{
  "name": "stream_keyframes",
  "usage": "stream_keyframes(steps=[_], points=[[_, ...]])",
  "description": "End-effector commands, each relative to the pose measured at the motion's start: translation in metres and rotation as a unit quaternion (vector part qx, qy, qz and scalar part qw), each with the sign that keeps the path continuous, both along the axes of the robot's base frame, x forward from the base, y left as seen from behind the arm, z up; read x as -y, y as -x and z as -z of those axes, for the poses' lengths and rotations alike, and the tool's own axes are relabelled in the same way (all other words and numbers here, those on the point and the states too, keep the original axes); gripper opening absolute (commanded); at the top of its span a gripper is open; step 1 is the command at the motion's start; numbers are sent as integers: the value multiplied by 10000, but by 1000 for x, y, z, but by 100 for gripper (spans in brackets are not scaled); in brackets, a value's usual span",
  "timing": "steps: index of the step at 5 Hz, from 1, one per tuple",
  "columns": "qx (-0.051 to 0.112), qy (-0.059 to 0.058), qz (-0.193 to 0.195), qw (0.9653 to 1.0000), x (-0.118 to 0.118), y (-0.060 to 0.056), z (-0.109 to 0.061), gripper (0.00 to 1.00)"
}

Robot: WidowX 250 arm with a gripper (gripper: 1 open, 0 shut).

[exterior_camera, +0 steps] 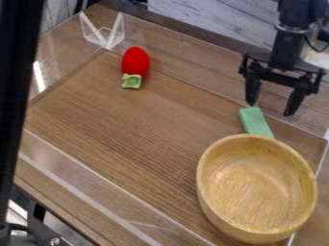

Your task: Put the green stick in the brown bowl

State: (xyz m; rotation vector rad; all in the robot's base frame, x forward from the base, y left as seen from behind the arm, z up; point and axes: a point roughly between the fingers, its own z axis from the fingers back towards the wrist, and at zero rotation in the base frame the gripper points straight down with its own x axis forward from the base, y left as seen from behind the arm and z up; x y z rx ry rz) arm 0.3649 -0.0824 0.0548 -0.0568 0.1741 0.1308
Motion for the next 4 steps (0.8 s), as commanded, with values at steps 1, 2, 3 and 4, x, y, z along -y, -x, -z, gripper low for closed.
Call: stream_keyframes(steps=[1, 2, 3, 4], points=[[266, 61, -507, 9983, -2, -14, -11, 100], [188, 65, -835, 9963, 1, -15, 8, 100], [122, 55, -1066, 9942, 6, -9, 25, 100], [55, 41, -1308, 9914, -6, -3, 34, 100]])
